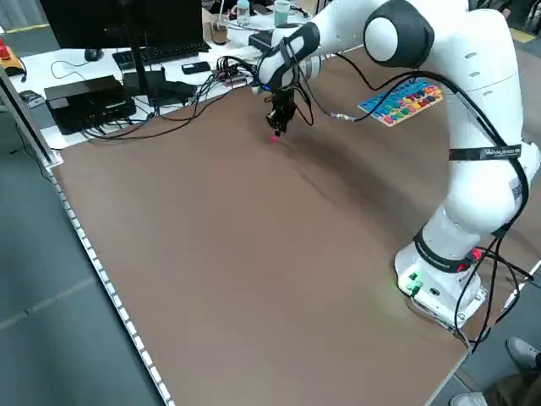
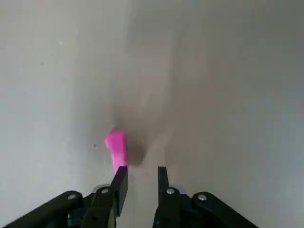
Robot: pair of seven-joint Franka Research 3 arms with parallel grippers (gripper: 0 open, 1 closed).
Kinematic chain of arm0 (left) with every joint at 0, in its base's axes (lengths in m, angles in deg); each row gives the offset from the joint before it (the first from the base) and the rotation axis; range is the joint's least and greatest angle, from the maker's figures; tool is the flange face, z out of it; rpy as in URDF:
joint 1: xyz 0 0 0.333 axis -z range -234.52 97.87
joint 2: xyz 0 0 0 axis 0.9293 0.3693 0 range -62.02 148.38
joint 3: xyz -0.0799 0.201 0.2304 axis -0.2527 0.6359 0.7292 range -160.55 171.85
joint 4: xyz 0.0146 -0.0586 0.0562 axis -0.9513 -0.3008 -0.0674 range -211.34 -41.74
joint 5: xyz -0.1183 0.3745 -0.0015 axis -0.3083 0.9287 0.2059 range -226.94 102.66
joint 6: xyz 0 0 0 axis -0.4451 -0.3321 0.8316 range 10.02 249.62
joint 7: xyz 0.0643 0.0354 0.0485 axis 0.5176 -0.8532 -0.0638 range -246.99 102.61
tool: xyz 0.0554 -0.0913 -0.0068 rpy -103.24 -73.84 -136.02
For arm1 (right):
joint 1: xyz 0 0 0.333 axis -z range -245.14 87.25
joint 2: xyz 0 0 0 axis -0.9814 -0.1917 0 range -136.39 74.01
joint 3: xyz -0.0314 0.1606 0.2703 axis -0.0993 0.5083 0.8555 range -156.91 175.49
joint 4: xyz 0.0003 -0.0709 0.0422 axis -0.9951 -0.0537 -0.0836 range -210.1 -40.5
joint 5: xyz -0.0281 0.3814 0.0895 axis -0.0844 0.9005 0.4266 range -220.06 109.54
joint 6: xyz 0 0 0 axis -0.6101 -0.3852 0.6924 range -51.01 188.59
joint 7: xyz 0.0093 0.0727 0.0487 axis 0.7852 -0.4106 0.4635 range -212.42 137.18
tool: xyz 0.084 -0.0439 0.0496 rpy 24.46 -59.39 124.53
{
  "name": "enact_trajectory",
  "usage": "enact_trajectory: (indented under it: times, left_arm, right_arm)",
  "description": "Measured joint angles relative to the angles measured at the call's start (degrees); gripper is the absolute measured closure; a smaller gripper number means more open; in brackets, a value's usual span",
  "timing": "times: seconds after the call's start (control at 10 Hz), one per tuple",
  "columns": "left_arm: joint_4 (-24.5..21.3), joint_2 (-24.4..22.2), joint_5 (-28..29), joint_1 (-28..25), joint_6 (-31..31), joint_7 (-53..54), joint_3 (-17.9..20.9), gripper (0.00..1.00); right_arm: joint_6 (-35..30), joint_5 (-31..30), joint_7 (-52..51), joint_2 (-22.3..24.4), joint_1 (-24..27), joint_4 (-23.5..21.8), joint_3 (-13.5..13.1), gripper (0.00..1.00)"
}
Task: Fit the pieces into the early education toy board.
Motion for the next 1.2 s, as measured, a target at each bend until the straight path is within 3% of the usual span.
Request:
enact_trajectory:
  times: [0.5,1.2]
  left_arm:
    - [-0.49,-0.63,2.65,-1.27,0.39,-0.4,0.02,0.67]
    - [-1.47,-0.42,2.66,-1.9,0.45,-0.5,0.04,0.69]
  right_arm:
    - [0.13,0.33,10.22,0.1,-7.38,0.38,-0.1,0.64]
    - [1.18,0.76,11.25,-1.47,-8.91,-3.3,-0.24,0.64]
